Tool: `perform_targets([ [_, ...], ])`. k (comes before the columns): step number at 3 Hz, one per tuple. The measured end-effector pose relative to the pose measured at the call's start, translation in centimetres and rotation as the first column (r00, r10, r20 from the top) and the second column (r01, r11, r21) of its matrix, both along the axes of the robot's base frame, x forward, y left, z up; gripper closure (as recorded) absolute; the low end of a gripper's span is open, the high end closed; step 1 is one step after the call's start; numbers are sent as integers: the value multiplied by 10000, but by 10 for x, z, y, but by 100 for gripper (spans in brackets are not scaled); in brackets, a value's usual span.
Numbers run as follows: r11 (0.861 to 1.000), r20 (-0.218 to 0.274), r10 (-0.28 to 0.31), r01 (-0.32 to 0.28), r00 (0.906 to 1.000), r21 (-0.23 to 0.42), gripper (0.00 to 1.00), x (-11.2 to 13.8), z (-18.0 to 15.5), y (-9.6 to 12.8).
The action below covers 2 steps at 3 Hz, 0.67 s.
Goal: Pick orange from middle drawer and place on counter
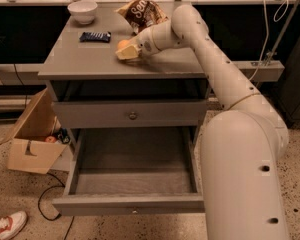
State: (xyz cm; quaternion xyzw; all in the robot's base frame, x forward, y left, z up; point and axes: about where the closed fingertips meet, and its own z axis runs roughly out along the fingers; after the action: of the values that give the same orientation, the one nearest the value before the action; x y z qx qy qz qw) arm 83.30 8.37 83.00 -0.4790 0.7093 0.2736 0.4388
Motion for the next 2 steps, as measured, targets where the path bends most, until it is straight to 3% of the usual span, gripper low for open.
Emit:
perform_targets([
  [1,9998,455,-214,215,9987,-12,6,3,11,-8],
  [2,9992,928,-407,409,9948,-2,0,1,25,-18],
])
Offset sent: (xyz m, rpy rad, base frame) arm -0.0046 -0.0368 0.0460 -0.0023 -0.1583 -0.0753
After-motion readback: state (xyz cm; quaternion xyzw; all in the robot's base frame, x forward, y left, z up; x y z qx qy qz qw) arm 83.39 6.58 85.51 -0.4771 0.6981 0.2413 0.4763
